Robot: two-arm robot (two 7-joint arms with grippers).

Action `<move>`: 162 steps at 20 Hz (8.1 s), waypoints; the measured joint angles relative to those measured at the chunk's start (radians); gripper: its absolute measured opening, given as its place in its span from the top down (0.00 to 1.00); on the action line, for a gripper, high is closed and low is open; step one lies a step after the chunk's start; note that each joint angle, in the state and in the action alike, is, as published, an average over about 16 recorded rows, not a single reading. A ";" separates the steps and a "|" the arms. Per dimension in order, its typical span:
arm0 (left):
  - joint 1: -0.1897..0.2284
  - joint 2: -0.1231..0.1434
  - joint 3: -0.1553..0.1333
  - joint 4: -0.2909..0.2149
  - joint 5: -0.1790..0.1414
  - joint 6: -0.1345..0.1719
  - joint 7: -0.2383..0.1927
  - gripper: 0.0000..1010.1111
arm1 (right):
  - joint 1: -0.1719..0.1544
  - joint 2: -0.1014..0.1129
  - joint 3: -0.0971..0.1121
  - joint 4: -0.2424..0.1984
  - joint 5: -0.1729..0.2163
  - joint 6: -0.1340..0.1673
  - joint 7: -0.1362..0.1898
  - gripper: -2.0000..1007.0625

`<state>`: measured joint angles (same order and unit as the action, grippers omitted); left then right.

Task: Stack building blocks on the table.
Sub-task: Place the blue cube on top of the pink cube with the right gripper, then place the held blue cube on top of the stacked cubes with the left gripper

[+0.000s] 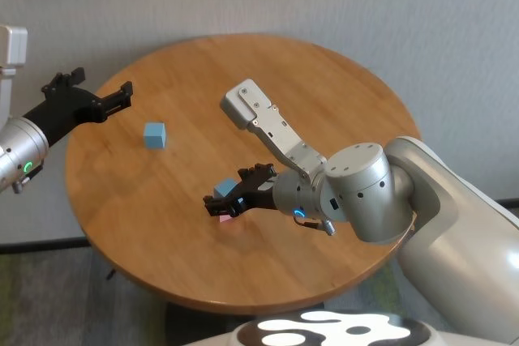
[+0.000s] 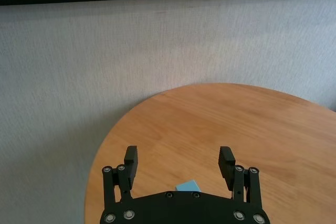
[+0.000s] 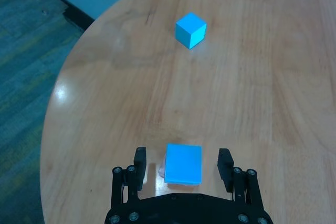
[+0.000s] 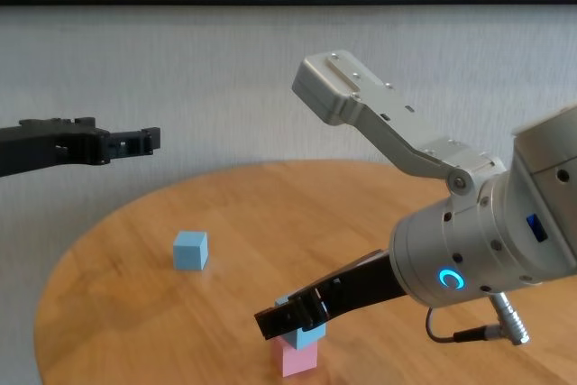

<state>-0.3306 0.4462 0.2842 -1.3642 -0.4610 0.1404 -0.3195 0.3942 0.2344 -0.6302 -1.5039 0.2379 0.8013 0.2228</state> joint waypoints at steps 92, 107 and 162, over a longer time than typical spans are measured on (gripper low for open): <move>-0.243 -0.193 0.085 0.540 0.149 -0.051 -0.159 0.01 | -0.199 -0.011 0.272 -0.030 -0.206 -0.680 -0.317 0.00; -0.267 -0.212 0.087 0.621 0.173 -0.099 -0.179 0.01 | -0.199 -0.011 0.272 -0.030 -0.206 -0.680 -0.317 0.00; -0.148 -0.083 0.085 0.289 0.170 -0.081 -0.250 0.60 | -0.199 -0.011 0.272 -0.030 -0.206 -0.680 -0.317 0.00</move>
<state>-0.4790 0.3631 0.3695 -1.0756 -0.2911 0.0597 -0.5695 0.1952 0.2232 -0.3586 -1.5339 0.0320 0.1211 -0.0939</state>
